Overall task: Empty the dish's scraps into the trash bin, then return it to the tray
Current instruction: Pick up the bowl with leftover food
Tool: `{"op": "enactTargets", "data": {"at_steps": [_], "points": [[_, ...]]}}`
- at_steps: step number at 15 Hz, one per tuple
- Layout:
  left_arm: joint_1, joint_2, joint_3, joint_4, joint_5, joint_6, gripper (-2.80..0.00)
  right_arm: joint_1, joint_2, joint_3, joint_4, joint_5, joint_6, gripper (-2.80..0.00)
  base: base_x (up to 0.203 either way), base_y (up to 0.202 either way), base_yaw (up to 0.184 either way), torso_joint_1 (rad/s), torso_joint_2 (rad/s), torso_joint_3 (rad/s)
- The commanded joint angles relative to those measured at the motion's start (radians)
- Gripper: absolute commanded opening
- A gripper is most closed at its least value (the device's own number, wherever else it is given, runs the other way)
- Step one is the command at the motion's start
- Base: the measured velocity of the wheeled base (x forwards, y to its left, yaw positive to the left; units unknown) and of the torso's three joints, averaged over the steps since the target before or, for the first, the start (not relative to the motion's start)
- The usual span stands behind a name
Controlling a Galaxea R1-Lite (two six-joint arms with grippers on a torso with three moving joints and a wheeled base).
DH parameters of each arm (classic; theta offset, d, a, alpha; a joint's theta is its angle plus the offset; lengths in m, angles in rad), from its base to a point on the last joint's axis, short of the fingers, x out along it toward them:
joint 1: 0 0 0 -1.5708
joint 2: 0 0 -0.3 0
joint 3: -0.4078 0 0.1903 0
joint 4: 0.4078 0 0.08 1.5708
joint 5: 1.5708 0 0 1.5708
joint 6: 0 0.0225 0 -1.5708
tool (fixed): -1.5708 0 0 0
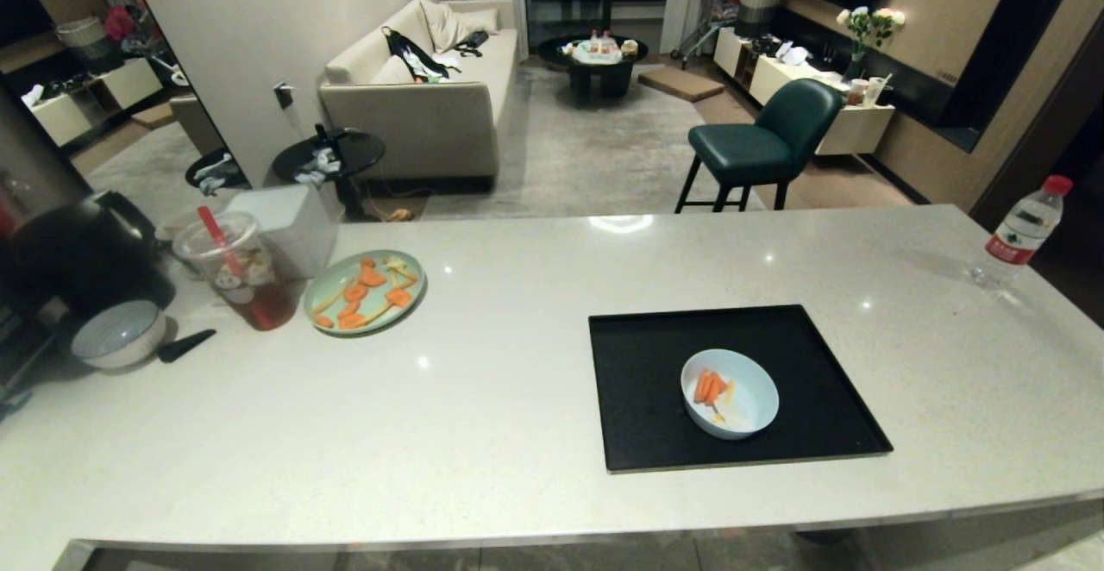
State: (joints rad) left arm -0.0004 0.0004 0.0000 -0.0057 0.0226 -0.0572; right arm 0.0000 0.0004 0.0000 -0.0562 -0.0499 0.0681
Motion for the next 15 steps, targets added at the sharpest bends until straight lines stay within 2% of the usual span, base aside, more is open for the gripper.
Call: {"op": "enactTargets", "data": {"at_steps": [1, 8, 11, 13, 15], "points": [[0.0, 0.001, 0.0, 0.0, 0.0, -0.001, -2.8, 0.0, 0.0, 0.0, -0.001, -0.001, 0.001, -2.8, 0.0, 0.0, 0.0, 0.0, 0.0, 0.0], [-0.001, 0.001, 0.0, 0.0, 0.0, -0.001, -2.8, 0.0, 0.0, -0.007, -0.01, 0.017, -0.012, -2.8, 0.0, 0.0, 0.0, 0.0, 0.0, 0.0], [0.0, 0.001, 0.0, 0.0, 0.0, -0.001, -2.8, 0.0, 0.023, -0.126, 0.001, 0.172, -0.016, -2.8, 0.0, 0.0, 0.0, 0.0, 0.0, 0.0], [0.0, 0.001, 0.0, 0.0, 0.0, -0.001, -2.8, 0.0, 0.131, -0.202, -0.004, 0.227, -0.018, -2.8, 0.0, 0.0, 0.0, 0.0, 0.0, 0.0], [0.0, 0.001, 0.0, 0.0, 0.0, -0.001, -2.8, 0.0, 0.278, -0.293, -0.008, 0.249, -0.019, -2.8, 0.0, 0.0, 0.0, 0.0, 0.0, 0.0]]}}
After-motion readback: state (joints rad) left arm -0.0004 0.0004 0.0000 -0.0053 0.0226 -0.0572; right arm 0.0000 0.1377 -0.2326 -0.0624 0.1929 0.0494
